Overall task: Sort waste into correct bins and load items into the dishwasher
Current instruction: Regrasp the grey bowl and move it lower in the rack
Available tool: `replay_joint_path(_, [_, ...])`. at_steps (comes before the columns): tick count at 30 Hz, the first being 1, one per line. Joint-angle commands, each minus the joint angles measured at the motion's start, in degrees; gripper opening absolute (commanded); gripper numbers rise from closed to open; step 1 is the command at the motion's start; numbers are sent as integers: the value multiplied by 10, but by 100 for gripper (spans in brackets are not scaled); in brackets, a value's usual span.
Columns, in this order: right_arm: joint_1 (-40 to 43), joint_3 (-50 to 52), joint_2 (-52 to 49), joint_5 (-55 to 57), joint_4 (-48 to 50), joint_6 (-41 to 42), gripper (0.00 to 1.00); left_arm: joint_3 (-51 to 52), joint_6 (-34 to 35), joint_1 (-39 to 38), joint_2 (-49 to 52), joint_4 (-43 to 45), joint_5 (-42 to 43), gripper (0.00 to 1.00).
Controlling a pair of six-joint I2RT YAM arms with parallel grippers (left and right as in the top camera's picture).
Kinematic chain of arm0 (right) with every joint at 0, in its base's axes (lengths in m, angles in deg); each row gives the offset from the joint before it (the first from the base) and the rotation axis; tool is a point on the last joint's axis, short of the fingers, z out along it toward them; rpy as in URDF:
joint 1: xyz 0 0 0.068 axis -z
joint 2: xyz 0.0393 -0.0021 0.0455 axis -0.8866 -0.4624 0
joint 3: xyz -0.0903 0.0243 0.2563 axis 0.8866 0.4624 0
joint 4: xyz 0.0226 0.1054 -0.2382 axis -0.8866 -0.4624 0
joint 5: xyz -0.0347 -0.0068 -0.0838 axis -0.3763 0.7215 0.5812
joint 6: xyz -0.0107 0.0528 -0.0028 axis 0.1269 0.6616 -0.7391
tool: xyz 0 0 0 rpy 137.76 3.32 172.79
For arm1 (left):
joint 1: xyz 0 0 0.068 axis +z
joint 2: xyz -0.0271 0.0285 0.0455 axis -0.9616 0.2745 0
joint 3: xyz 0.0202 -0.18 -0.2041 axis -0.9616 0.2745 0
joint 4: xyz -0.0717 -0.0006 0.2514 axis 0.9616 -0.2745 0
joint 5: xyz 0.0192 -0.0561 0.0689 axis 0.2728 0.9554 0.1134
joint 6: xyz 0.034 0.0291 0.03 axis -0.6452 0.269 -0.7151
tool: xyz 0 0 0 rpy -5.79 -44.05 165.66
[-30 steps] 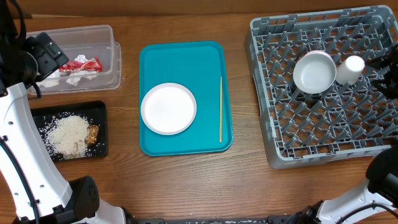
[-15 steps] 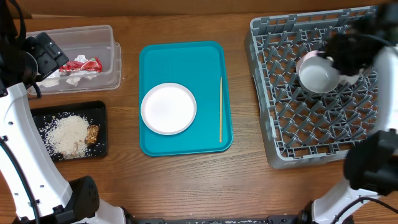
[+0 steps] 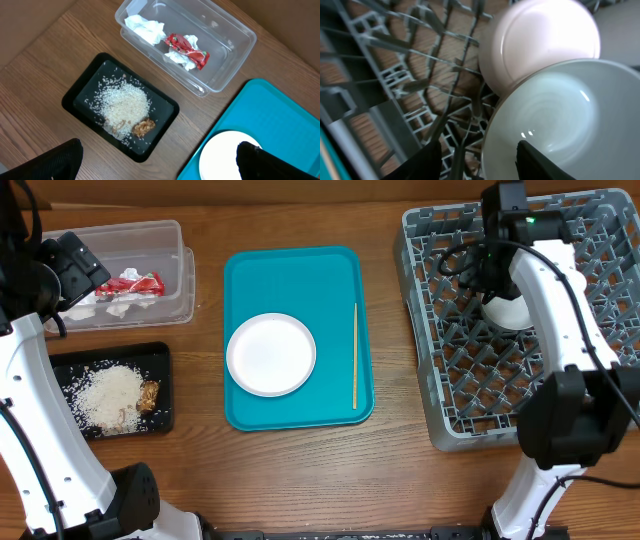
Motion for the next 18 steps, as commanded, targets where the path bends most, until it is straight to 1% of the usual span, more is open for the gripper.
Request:
replay_joint_path(1, [0, 9, -17, 26, -3, 30, 49, 2, 6, 0, 3, -1, -6, 100])
replay_joint_path(3, [0, 9, -23, 26, -7, 30, 46, 1, 6, 0, 3, -1, -6, 100])
replay_joint_path(6, [-1, 9, -24, 26, -9, 30, 31, 2, 6, 0, 3, -1, -6, 100])
replay_joint_path(9, [-1, 2, -22, 26, -15, 30, 20, 2, 6, 0, 3, -1, -6, 100])
replay_joint_path(14, [-1, -30, -19, 26, -47, 30, 4, 2, 6, 0, 3, -1, -6, 100])
replay_joint_path(18, [0, -57, -7, 26, -76, 45, 4, 2, 6, 0, 3, -1, -6, 100])
